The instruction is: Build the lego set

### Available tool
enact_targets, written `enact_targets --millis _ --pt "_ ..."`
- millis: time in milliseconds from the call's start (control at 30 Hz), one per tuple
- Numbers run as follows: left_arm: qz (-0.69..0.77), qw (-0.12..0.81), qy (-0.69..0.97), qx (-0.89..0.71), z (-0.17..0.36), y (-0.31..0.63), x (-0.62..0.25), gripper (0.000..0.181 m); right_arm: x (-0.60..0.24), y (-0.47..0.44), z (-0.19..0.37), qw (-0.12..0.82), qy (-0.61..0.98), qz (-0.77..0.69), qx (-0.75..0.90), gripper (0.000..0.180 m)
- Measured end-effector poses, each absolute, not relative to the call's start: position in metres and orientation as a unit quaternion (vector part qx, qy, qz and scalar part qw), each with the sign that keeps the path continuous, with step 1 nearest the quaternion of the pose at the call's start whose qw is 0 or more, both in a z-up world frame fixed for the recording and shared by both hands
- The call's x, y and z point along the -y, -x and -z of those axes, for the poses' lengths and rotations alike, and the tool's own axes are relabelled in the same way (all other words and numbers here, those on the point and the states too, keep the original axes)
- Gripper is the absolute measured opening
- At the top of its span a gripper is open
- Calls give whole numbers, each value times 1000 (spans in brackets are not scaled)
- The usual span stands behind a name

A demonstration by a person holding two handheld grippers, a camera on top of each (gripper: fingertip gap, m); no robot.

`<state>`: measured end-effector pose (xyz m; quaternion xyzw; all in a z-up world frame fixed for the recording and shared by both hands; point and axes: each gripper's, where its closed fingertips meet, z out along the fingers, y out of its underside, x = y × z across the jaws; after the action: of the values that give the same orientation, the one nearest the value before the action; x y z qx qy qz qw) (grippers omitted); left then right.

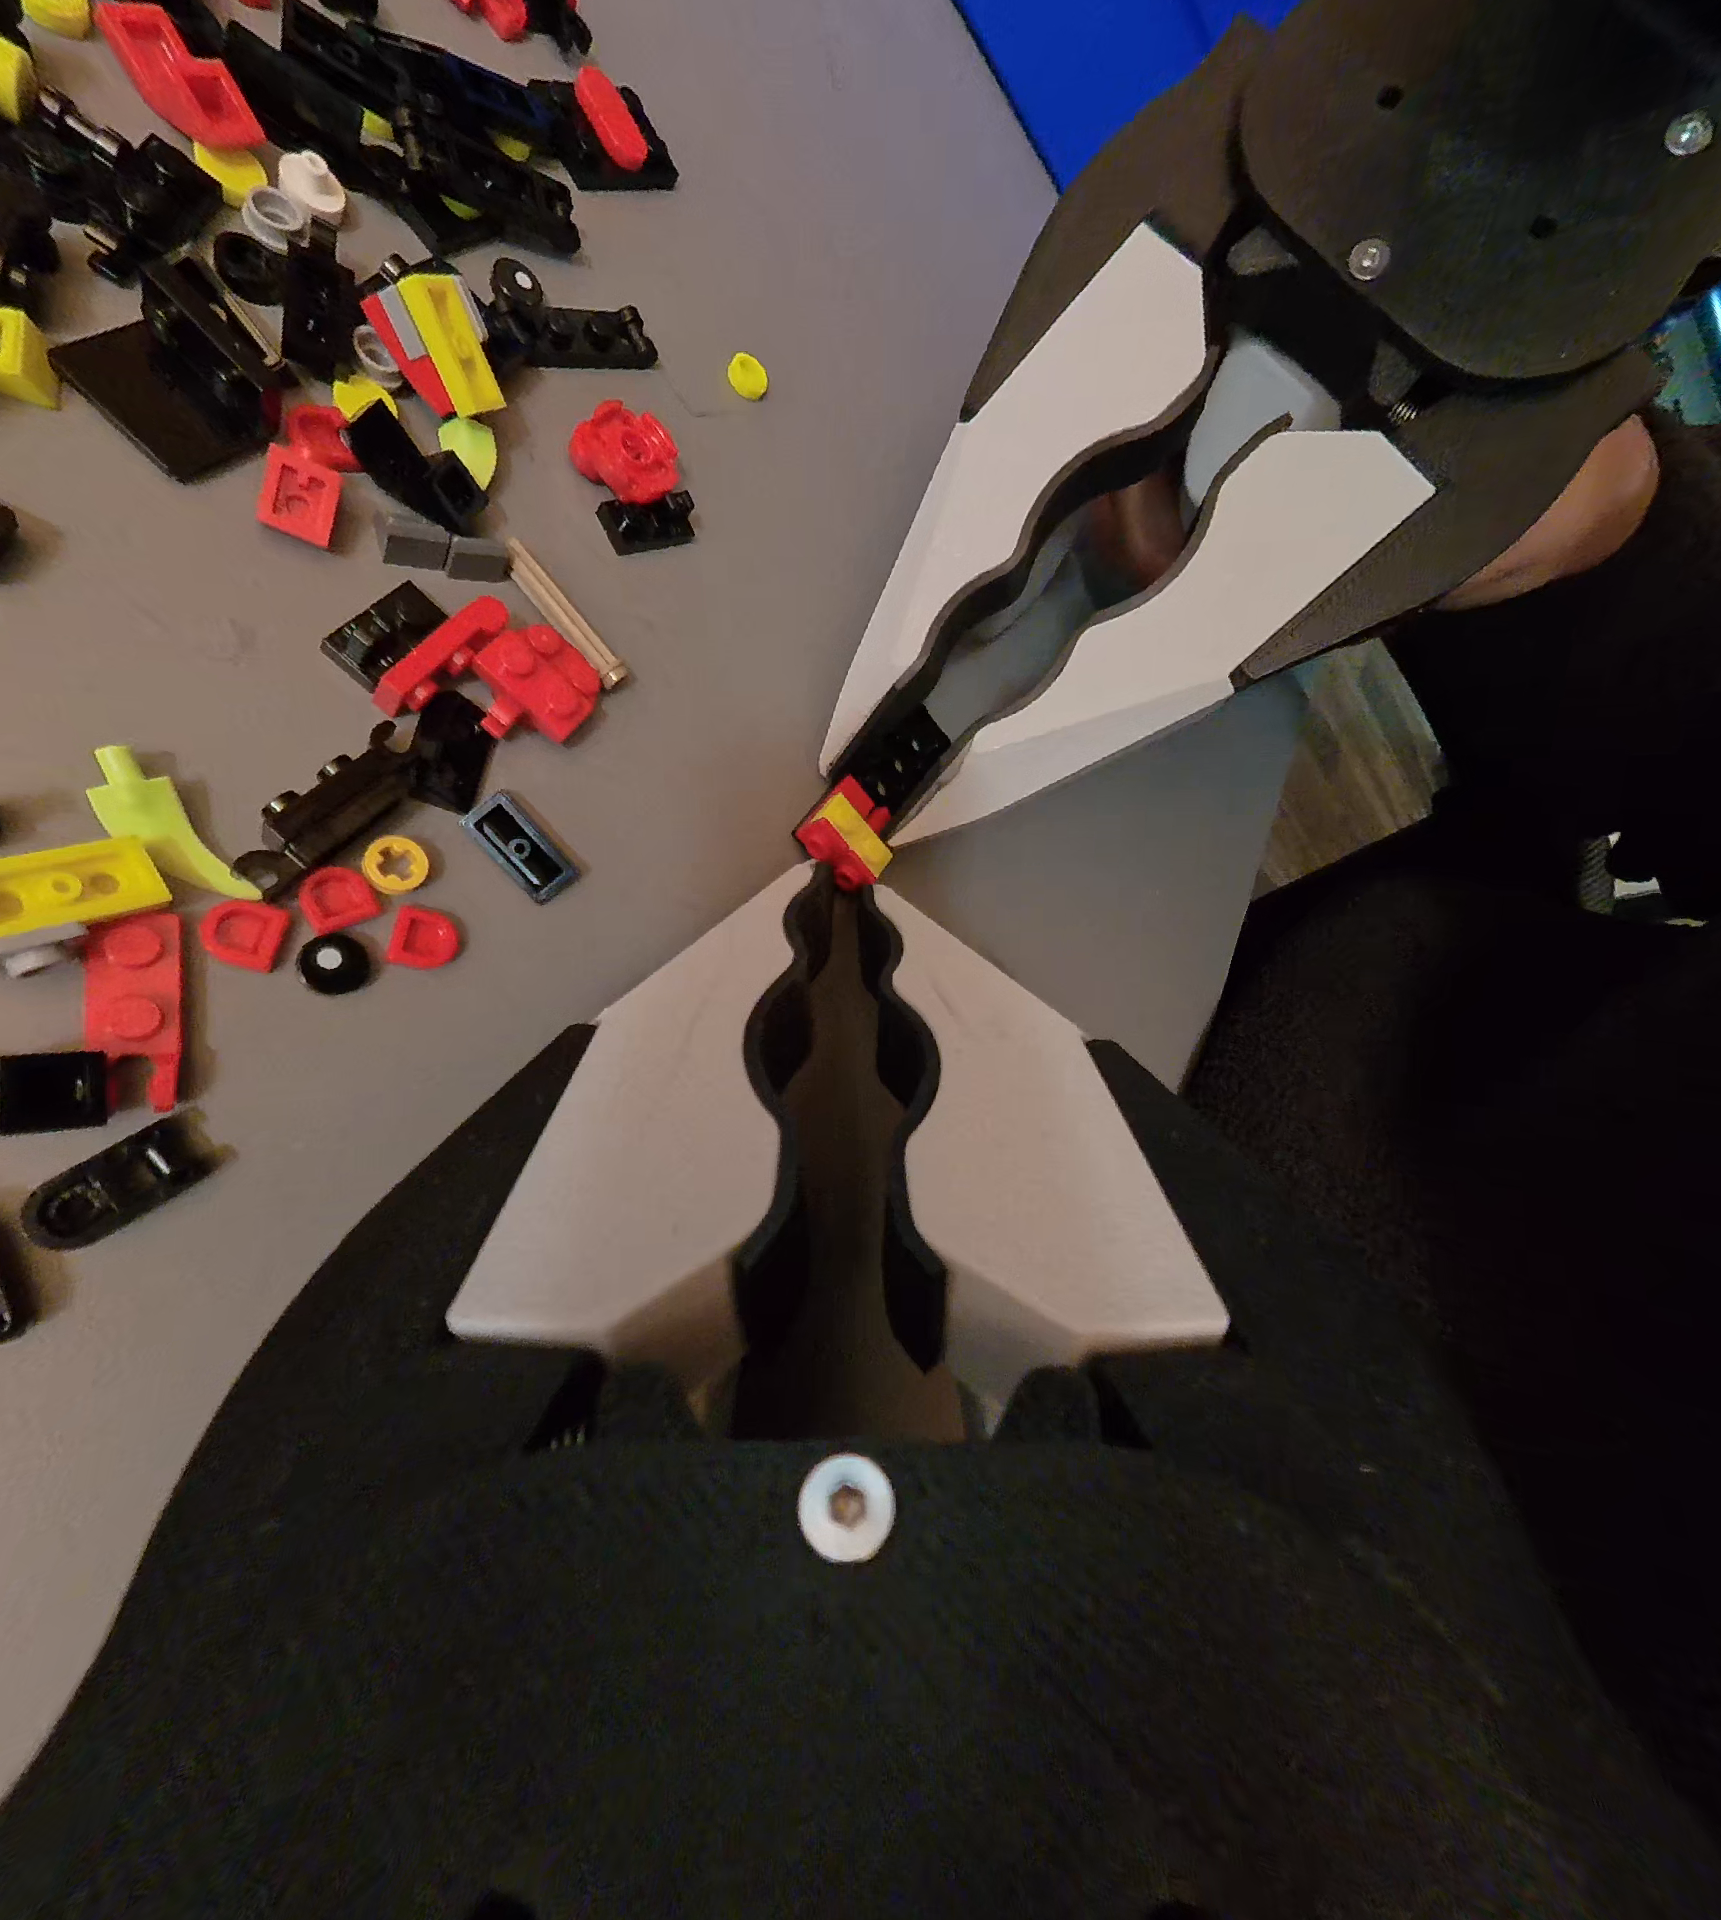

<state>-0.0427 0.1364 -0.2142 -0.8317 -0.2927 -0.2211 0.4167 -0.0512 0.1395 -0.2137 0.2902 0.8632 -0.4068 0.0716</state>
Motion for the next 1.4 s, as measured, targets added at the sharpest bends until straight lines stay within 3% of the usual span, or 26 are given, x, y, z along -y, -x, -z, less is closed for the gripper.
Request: enact_targets --millis 467,667,833,1000,1267,1400 --pt "219 413 835 290 215 41 -137 1 -141 54 213 25 -266 407 -874 0" --pt "223 414 833 291 215 41 -136 1 -147 58 201 12 -267 431 -862 13" --pt "229 415 828 300 214 44 -135 1 -150 44 212 7 -211 399 -892 38" --pt "227 416 830 295 214 44 -136 2 -150 48 217 -60 -165 367 -913 14" --pt "286 465 768 335 192 49 -138 26 -150 55 191 -124 -132 400 -898 14" --pt "354 495 709 355 175 50 -138 17 -145 53 178 -164 -97 410 -892 14"
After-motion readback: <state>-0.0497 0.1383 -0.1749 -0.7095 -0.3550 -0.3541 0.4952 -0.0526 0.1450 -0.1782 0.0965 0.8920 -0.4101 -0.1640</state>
